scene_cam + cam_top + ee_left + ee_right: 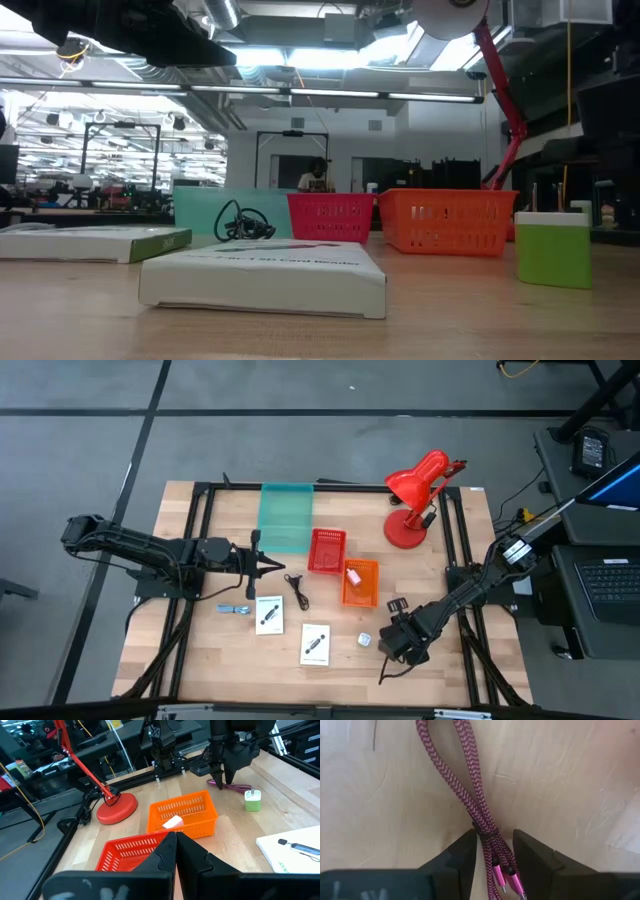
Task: Pick and place items into bin
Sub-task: Put the pink charger cable into the red basket
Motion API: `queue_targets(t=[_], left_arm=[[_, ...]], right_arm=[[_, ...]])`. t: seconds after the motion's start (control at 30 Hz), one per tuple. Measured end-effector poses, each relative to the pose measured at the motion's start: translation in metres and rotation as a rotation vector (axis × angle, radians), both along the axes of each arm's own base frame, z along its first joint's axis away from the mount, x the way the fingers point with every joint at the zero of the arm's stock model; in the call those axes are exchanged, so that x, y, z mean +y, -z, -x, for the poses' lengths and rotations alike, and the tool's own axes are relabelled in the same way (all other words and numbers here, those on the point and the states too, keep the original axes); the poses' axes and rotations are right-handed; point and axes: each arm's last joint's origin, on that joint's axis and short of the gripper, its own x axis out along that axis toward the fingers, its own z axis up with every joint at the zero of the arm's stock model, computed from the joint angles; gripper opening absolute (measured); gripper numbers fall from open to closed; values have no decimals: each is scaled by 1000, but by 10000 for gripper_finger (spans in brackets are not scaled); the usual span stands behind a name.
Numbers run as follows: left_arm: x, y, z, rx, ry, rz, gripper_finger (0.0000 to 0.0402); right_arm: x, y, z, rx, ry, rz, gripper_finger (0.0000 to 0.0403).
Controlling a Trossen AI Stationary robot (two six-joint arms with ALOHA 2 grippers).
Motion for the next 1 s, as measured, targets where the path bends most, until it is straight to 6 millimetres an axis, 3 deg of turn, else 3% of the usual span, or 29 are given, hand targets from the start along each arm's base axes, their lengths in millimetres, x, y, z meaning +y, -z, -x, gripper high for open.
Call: queue_targets(t=[0.23,0.5,0.8,1.0], left_arm=[[0,0,0,0,0,0,4],[0,0,0,0,0,0,8],[0,0,0,0,0,0,7],[0,0,0,0,0,0,6]], right_arm=[[1,1,-1,-14,50,-8,114],[2,0,-3,-32,51,-25,12],[2,-2,-3,-38,87,-47,4],[4,-23,0,-120,124,-119,2]])
